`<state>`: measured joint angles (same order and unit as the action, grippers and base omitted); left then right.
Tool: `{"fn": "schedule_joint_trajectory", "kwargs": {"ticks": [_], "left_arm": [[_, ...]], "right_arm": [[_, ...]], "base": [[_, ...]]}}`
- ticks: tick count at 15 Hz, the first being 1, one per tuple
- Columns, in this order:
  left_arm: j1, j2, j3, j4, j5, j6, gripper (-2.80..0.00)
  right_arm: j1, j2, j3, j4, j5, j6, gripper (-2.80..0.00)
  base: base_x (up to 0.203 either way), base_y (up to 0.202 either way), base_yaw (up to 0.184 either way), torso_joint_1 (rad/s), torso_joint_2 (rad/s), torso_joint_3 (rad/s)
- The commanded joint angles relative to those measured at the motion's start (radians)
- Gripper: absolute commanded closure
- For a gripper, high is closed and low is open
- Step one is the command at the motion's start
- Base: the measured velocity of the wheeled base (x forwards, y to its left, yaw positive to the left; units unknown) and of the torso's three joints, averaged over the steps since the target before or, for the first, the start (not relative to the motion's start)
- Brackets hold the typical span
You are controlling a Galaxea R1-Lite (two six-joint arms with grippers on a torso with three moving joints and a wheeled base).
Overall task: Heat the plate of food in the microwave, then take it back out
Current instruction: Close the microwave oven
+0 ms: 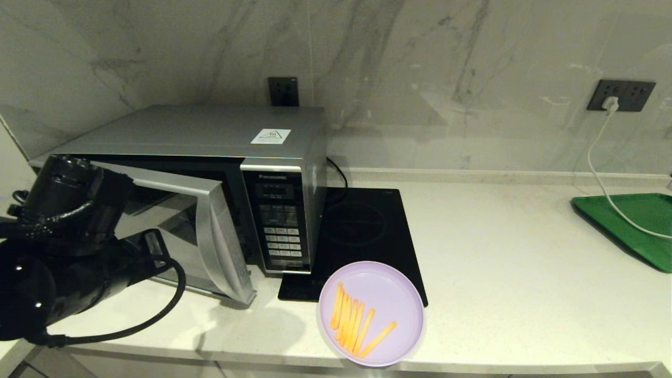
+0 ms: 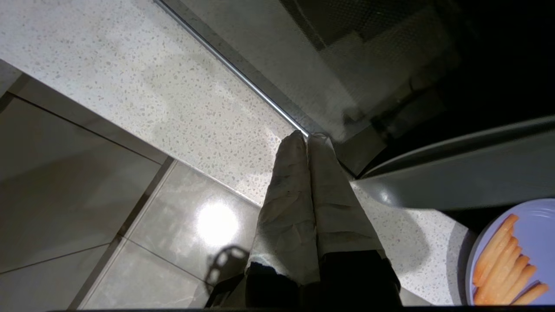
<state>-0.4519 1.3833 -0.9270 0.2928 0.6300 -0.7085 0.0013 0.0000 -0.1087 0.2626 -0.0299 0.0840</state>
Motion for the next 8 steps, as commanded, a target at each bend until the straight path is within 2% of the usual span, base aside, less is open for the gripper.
{"fn": "schedule_joint_trajectory", "kwargs": {"ticks": [1, 6, 8], "left_arm": [[-0.006, 0.034, 0.004, -0.008, 0.001, -0.007, 0.00], [-0.073, 0.057, -0.001, -0.085, -0.020, -0.005, 0.00], [-0.082, 0.061, -0.021, -0.134, -0.021, 0.028, 0.00]], "right_arm": [[0.000, 0.000, 0.000, 0.001, -0.001, 0.000, 0.00], [0.000, 0.000, 0.000, 0.001, 0.001, 0.000, 0.00], [0.000, 0.000, 0.000, 0.001, -0.001, 0.000, 0.00]], "base": [[0.000, 0.000, 0.000, 0.000, 0.00, 0.000], [0.000, 0.000, 0.000, 0.000, 0.00, 0.000], [0.000, 0.000, 0.000, 0.000, 0.00, 0.000]]}}
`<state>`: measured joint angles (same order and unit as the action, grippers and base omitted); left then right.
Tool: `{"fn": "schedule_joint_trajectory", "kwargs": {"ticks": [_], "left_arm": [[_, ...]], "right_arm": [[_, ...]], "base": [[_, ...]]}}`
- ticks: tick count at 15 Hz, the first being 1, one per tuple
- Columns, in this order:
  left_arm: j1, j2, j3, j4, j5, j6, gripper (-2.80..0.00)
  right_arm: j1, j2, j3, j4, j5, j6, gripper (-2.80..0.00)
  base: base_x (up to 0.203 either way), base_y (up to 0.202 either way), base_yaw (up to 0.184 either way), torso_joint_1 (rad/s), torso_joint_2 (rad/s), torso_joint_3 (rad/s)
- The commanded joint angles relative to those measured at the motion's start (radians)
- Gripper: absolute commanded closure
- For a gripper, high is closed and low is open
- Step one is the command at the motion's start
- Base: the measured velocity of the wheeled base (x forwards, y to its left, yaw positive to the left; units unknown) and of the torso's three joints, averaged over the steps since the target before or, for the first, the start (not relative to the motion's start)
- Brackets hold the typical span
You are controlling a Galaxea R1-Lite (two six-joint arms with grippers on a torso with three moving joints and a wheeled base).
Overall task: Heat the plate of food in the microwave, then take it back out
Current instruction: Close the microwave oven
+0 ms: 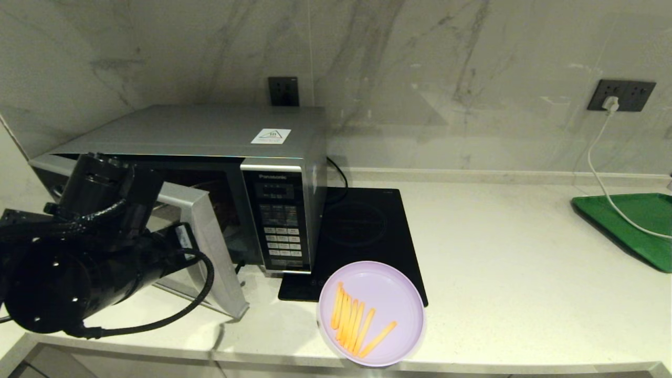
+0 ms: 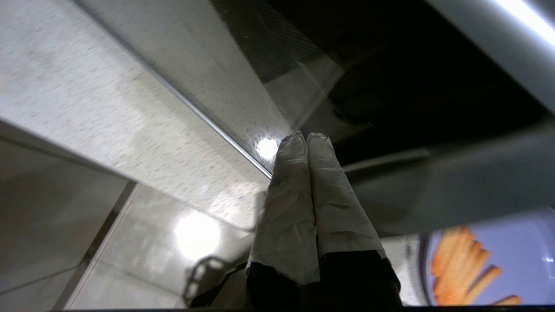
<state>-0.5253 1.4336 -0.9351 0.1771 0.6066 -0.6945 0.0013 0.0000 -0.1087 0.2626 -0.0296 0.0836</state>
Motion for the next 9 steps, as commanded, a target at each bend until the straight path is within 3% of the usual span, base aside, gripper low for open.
{"fn": "schedule_joint_trajectory", "kwargs": {"ticks": [1, 5, 9], "left_arm": [[-0.009, 0.016, -0.016, -0.048, -0.001, 0.049, 0.00], [-0.006, 0.097, -0.021, -0.244, -0.005, 0.187, 0.00], [-0.003, 0.232, -0.020, -0.467, -0.005, 0.280, 0.00]], "right_arm": [[0.000, 0.000, 0.000, 0.001, 0.001, 0.001, 0.00], [0.000, 0.000, 0.000, 0.001, 0.000, 0.001, 0.00], [0.000, 0.000, 0.000, 0.001, -0.001, 0.001, 0.00]], "base": [[0.000, 0.000, 0.000, 0.000, 0.00, 0.000], [0.000, 0.000, 0.000, 0.000, 0.00, 0.000], [0.000, 0.000, 0.000, 0.000, 0.00, 0.000]]}}
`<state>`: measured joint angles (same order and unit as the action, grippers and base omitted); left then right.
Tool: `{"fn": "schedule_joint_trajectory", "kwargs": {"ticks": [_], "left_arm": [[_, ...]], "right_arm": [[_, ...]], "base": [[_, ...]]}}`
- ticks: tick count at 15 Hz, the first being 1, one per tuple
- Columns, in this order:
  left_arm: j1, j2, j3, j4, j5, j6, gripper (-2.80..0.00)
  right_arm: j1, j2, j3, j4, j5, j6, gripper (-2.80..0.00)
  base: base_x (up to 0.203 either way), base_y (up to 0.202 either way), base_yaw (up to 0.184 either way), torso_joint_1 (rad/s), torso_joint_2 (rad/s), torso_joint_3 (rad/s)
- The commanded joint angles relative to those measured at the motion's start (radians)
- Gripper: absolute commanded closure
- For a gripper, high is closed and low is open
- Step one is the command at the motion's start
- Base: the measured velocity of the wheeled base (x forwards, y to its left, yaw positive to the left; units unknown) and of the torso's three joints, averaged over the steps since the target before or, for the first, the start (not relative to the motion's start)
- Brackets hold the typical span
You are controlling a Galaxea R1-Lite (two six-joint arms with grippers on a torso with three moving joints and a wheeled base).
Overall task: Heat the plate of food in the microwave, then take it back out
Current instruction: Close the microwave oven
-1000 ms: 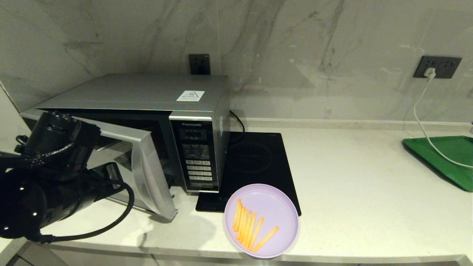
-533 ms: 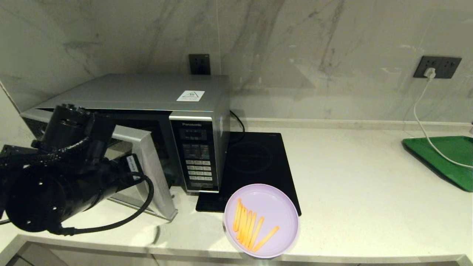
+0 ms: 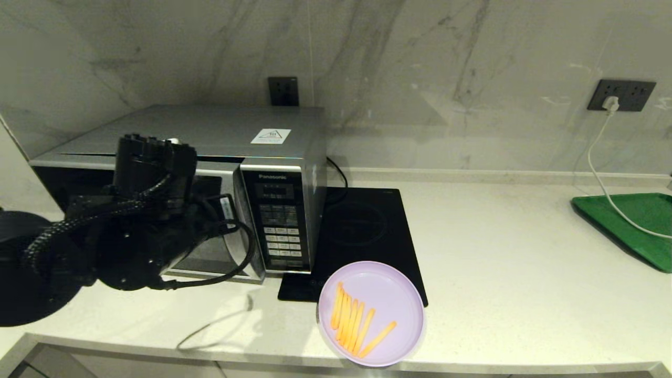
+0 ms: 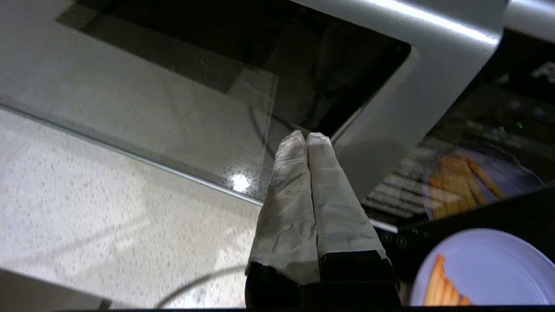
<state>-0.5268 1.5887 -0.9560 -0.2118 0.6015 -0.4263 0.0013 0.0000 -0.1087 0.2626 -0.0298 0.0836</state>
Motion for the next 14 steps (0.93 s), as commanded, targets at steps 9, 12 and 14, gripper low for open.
{"fn": "schedule_joint_trajectory", "kwargs": {"ticks": [9, 12, 14], "left_arm": [[-0.003, 0.094, 0.041, -0.212, -0.040, 0.103, 0.00], [-0.031, -0.046, 0.145, -0.210, -0.040, 0.106, 0.00], [-0.069, -0.246, 0.226, -0.162, -0.034, 0.134, 0.00]], "right_arm": [[0.001, 0.000, 0.000, 0.001, 0.000, 0.001, 0.00], [0.000, 0.000, 0.000, 0.001, -0.001, 0.001, 0.00], [0.000, 0.000, 0.000, 0.001, -0.001, 0.001, 0.00]], "base": [[0.000, 0.000, 0.000, 0.000, 0.00, 0.000], [0.000, 0.000, 0.000, 0.000, 0.00, 0.000], [0.000, 0.000, 0.000, 0.000, 0.00, 0.000]]}}
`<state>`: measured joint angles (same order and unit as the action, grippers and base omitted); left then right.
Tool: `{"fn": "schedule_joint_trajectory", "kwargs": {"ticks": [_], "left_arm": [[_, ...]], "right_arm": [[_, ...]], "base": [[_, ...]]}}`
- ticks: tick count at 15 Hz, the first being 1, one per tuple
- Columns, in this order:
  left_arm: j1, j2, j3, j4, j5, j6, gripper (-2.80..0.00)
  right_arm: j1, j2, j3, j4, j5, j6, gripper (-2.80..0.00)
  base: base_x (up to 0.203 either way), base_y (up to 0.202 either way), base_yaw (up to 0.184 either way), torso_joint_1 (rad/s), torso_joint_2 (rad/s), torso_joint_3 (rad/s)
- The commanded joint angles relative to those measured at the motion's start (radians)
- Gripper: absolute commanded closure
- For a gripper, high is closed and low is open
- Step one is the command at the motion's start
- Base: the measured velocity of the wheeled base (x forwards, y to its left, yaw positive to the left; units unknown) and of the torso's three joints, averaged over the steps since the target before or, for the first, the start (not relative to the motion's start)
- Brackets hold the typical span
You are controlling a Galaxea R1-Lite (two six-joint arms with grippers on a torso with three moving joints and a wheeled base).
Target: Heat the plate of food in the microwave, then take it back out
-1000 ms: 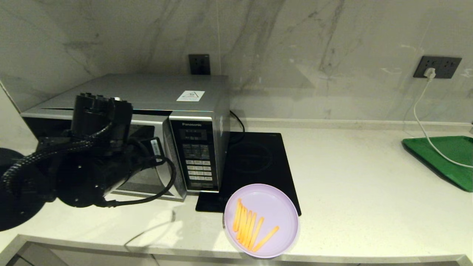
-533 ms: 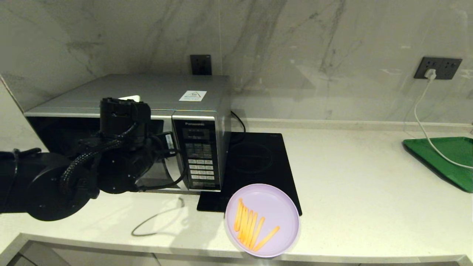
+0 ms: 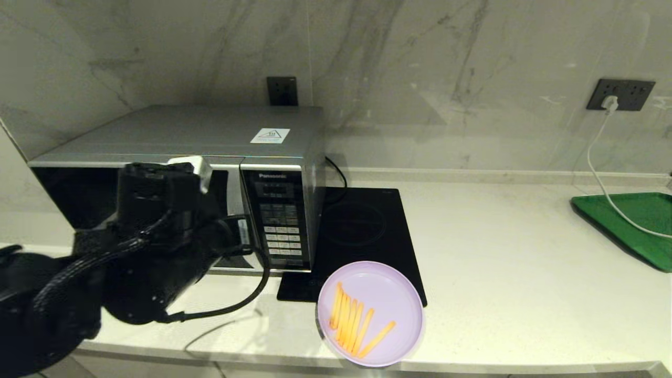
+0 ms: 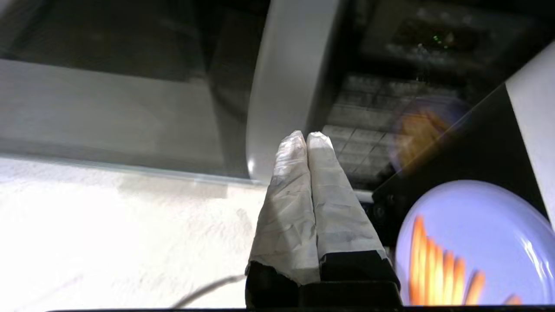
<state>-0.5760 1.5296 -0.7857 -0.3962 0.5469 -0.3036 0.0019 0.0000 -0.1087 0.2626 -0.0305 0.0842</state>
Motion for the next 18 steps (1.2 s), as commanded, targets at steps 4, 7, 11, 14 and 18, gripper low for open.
{"fn": "schedule_joint_trajectory", "kwargs": {"ticks": [4, 7, 11, 14, 18], "left_arm": [[-0.021, -0.685, 0.108, 0.312, 0.032, 0.067, 0.00], [0.065, -1.027, 0.038, 0.686, 0.027, 0.088, 0.00], [0.394, -1.223, -0.178, 1.053, -0.161, 0.194, 0.00], [0.441, -1.230, -0.244, 1.129, -0.243, 0.311, 0.00], [0.548, -1.317, -0.168, 1.122, -0.441, 0.358, 0.00]], "right_arm": [[0.000, 0.000, 0.000, 0.001, 0.000, 0.000, 0.00], [0.000, 0.000, 0.000, 0.001, 0.000, 0.000, 0.00], [0.000, 0.000, 0.000, 0.001, 0.000, 0.000, 0.00], [0.000, 0.000, 0.000, 0.001, 0.000, 0.000, 0.00], [0.001, 0.000, 0.000, 0.001, 0.000, 0.000, 0.00]], "base": [[0.000, 0.000, 0.000, 0.000, 0.00, 0.000], [0.000, 0.000, 0.000, 0.000, 0.00, 0.000], [0.000, 0.000, 0.000, 0.001, 0.00, 0.008], [0.000, 0.000, 0.000, 0.000, 0.00, 0.000], [0.000, 0.000, 0.000, 0.000, 0.00, 0.000]]}}
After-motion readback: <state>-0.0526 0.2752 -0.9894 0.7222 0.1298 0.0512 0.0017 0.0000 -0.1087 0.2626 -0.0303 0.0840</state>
